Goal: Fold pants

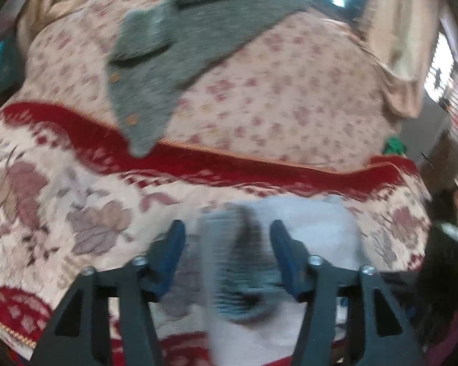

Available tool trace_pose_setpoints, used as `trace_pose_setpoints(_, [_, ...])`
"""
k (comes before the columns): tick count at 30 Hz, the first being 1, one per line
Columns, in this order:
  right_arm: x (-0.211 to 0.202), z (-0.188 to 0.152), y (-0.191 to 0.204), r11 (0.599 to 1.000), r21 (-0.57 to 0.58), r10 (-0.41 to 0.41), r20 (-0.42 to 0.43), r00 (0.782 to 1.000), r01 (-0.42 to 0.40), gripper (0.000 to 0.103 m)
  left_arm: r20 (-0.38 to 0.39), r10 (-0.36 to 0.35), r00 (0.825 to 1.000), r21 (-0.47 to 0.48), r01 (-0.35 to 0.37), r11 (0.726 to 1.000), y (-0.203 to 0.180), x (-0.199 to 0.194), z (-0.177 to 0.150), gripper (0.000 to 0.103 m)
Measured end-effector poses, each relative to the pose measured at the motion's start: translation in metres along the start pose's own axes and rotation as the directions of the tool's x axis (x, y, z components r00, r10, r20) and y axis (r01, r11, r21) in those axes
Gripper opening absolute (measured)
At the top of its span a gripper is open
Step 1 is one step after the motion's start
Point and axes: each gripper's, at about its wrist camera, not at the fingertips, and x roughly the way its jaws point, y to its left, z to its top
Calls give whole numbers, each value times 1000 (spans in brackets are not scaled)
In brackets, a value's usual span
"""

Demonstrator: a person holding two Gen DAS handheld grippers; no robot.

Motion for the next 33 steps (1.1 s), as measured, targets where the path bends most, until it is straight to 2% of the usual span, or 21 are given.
trace_pose_setpoints(2, [-18, 4, 3, 999, 42, 2, 49, 999, -4, 72, 5, -36, 999, 55, 36, 998, -26, -1, 2, 67])
trace_pose_setpoints(5, [-49, 7, -3, 992, 54, -117, 112, 987, 111, 73, -3, -96, 995, 138, 96, 986, -69, 1, 1, 72])
trace_pose_setpoints(7, [-64, 9, -15, 971, 74, -237, 131, 963, 228, 74, -26, -116, 993, 171, 119, 978, -88, 7, -2, 72])
trace_pose_setpoints(10, [-73, 12, -32, 928, 110, -368, 120, 922, 356, 74, -68, -103, 992, 192, 114, 975, -107, 23, -13, 72])
trace_pose_setpoints(16, [-58, 17, -62, 894, 160, -432, 63, 900, 418, 74, -141, -2, 990, 177, 27, 984, -102, 43, -47, 72])
trace_pose_setpoints(20, [-40, 26, -68, 882, 148, -458, 44, 888, 448, 74, -165, 6, 986, 170, 22, 985, -86, 38, -71, 72])
trace_pose_setpoints(22, [-30, 28, -70, 869, 141, -484, 48, 874, 474, 76, -170, 3, 985, 167, 26, 986, -79, 38, -81, 72])
trace_pose_setpoints(25, [-12, 33, -70, 852, 121, -520, 80, 851, 509, 84, -142, -32, 989, 128, 50, 991, -67, 36, -91, 72])
trace_pose_setpoints(27, [3, 36, -66, 825, 80, -564, 95, 820, 559, 94, -127, -45, 991, 113, 60, 992, -65, 36, -94, 72])
trace_pose_setpoints(28, [12, 36, -64, 803, 53, -595, 88, 799, 593, 95, -120, -41, 992, 116, 55, 992, -64, 37, -96, 72])
trace_pose_setpoints(29, [17, 35, -64, 791, 43, -611, 84, 787, 610, 96, -111, -36, 993, 117, 49, 992, -64, 38, -98, 72])
trace_pose_setpoints(31, [21, 32, -64, 781, 45, -624, 97, 775, 623, 97, -96, -29, 995, 119, 40, 992, -64, 41, -101, 72])
trace_pose_setpoints(33, [19, 29, -65, 783, 54, -622, 111, 775, 620, 97, -83, -17, 996, 115, 27, 993, -67, 41, -100, 72])
